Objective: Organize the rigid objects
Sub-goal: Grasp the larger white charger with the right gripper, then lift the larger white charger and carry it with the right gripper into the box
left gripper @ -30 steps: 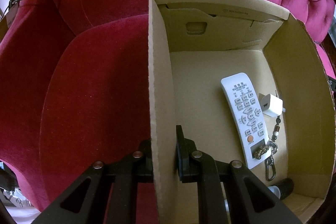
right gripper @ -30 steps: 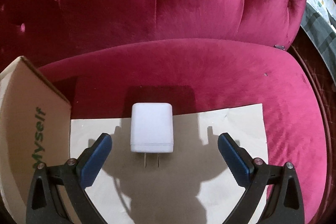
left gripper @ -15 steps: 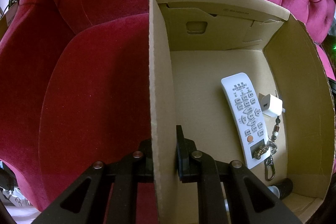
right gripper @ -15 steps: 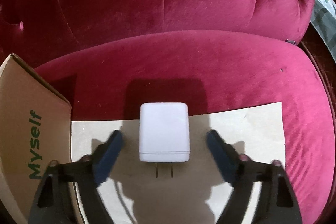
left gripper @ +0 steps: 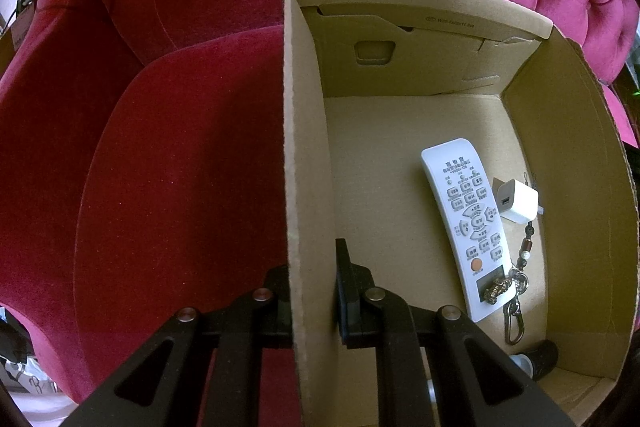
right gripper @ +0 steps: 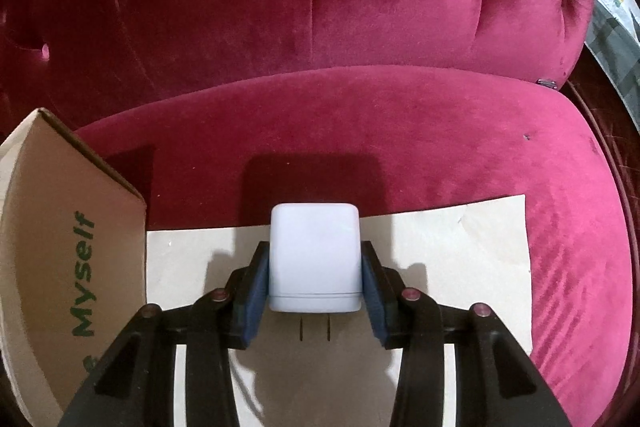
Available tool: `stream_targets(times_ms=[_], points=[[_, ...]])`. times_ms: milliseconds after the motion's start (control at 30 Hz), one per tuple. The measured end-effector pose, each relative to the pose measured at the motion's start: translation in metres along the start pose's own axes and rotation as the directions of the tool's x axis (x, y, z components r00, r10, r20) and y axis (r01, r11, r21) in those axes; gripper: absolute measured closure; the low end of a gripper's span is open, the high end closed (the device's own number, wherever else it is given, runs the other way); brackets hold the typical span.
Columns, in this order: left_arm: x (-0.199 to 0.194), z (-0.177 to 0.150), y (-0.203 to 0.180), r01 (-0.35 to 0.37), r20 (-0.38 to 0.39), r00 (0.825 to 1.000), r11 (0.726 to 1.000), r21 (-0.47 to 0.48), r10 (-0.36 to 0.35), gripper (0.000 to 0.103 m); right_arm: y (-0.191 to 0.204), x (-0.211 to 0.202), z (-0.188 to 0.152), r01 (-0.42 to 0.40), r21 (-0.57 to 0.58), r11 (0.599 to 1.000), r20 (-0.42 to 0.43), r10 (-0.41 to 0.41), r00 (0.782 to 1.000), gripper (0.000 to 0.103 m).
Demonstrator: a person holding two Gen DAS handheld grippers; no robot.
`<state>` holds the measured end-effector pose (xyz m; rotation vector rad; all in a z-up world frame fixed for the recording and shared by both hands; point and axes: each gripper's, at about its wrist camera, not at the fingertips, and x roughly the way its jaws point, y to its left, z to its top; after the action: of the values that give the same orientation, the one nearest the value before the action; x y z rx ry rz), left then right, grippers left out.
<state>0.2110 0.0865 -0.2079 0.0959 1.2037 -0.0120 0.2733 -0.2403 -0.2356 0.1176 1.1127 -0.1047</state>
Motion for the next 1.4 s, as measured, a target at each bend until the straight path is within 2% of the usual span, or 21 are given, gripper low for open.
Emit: stream_targets(times_ms=[633, 1400], points=[[0.0, 0.0, 0.008, 0.013, 0.001, 1.0, 1.0, -0.008, -0.013, 0.088, 0.003, -0.048, -0.01, 0.027, -0.015, 1.0, 0.05, -0.026, 0.998, 0.058], [-0.001, 0.001, 0.006, 0.015, -0.002, 1.0, 1.0, -0.01, -0.015, 0.088, 0.023, -0.134, -0.032, 0.023, -0.046, 0.999, 0.106, -0.018, 0.994, 0.058]])
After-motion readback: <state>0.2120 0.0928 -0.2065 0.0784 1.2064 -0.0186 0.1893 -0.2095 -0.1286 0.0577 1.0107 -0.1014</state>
